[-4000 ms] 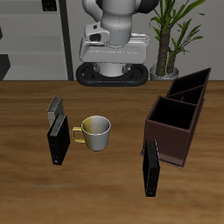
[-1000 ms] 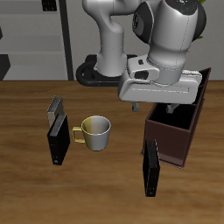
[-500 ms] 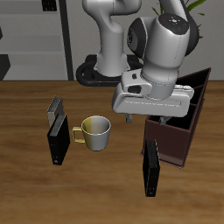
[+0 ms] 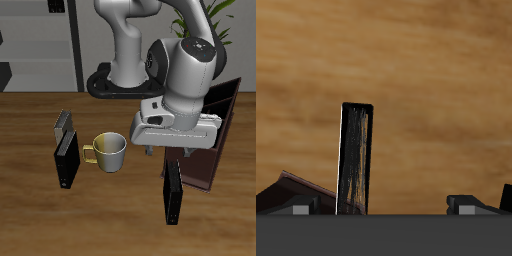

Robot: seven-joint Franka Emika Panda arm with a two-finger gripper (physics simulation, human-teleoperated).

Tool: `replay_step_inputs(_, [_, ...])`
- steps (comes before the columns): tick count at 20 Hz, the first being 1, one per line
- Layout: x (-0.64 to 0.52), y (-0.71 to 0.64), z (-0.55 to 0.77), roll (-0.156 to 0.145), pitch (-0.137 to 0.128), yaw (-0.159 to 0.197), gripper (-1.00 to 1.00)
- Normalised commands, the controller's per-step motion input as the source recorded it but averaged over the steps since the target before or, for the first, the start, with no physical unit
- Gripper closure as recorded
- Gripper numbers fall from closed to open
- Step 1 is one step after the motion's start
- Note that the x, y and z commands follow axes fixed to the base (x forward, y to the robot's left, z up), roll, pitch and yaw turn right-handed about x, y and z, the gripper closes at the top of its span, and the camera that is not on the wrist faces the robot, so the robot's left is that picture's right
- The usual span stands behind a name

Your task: Place the left black book into the left desk caddy's left compartment

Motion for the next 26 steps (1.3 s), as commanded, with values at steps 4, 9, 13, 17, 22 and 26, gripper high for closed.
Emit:
replay_step_inputs(4, [0.17,0.13,-0.29,0.009,0.032,-0.017,-1.0])
replay_step_inputs(9, [0.12,0.04,-0.26,0.011,0.04,-0.006,-1.0])
replay_step_inputs(13, [0.07,0.08,-0.3,0.026,0.02,-0.011,-1.0])
replay_step_inputs(17, [0.07,-0.02,-0.29,-0.009,0.035,-0.017,-1.0])
replay_step_inputs(22, [0.06,-0.03,-0.44,-0.006,0.052,-0.027,1.0])
replay_step_inputs(26, [0.05,0.03,-0.42,0.018,0.046,0.001,1.0])
